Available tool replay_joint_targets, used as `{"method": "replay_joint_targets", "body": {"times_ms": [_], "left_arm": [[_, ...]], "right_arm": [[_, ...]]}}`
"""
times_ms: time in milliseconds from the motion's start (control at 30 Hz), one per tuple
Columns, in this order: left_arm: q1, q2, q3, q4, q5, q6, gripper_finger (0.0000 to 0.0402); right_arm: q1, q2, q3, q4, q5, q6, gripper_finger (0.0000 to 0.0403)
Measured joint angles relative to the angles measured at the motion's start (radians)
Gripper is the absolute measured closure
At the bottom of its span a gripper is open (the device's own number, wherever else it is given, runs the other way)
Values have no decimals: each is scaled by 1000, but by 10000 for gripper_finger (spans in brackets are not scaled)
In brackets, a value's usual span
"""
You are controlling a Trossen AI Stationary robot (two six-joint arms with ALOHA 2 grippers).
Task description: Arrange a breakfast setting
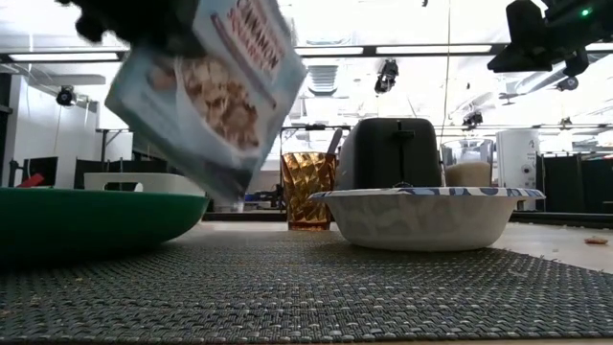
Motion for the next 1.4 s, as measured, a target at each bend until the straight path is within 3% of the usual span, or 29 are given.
{"method": "replay_joint_targets", "body": {"times_ms": [167,300,533,700,900,1133,1400], "left_arm": [[-63,-3,175,-167,39,142,401],[-116,-4,367,-328,220,222,402],[-134,-5,647,-344,591,431,402],[-129,1,771,-342,672,516,402],[-84,9,828,-303,865,529,401],[22,12,795,-250,1042,574,401],[170,12,787,-159,1319,702,401]], "right_arm": [[0,0,0,0,0,0,335],[0,0,0,0,0,0,335],[0,0,0,4,0,0,335],[0,0,0,6,-2,0,335],[0,0,0,6,-26,0,335],[0,0,0,6,-26,0,335],[0,0,0,6,-26,0,335]]}}
